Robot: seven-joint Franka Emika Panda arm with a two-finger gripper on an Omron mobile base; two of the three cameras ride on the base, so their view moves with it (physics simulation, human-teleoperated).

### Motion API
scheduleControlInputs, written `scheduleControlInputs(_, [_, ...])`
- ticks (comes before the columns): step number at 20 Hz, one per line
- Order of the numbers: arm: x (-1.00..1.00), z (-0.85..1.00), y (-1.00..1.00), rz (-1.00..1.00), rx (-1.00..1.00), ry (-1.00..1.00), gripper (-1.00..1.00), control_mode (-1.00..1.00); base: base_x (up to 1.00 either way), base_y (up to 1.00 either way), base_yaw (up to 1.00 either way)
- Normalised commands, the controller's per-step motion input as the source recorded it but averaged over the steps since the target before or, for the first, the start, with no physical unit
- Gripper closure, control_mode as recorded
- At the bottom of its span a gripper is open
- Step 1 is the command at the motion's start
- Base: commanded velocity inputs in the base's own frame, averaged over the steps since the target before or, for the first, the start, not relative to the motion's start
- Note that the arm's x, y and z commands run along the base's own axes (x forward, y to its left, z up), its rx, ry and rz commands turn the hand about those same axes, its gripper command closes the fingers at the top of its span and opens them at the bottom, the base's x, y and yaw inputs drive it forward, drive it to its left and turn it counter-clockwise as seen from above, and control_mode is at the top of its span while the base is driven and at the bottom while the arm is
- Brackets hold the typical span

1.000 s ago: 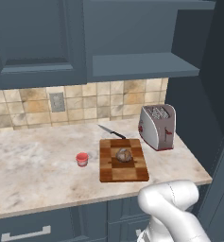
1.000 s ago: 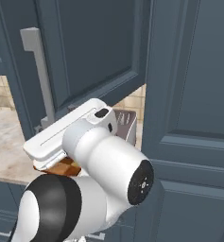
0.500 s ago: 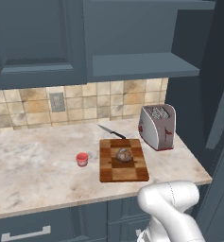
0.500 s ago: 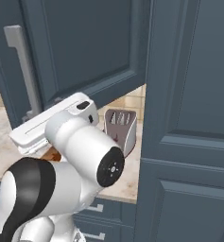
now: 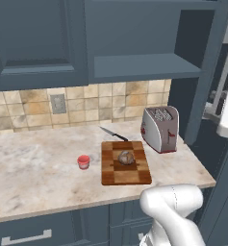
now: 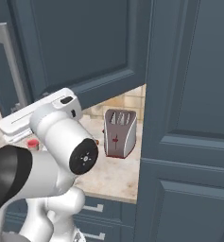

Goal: Pick the bread, place it on the cutting board, pick the jam, place it on the counter, and close the cabinet.

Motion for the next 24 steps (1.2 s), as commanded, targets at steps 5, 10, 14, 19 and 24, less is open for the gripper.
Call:
scheduleControlInputs(5, [0.38, 0.01, 0.32, -0.04, 0.03, 0.00, -1.00, -1.00, 0.00, 0.00, 0.00])
scheduleControlInputs(10, [0.35, 0.00, 0.31, -0.04, 0.03, 0.00, -1.00, -1.00, 0.00, 0.00, 0.00])
scheduleControlInputs(14, [0.33, 0.00, 0.31, -0.04, 0.02, 0.00, -1.00, -1.00, 0.00, 0.00, 0.00])
scheduleControlInputs(19, [0.35, 0.00, 0.30, -0.05, 0.02, 0.00, -1.00, -1.00, 0.00, 0.00, 0.00])
scheduleControlInputs(24, [0.34, 0.00, 0.30, -0.05, 0.01, 0.00, -1.00, -1.00, 0.00, 0.00, 0.00])
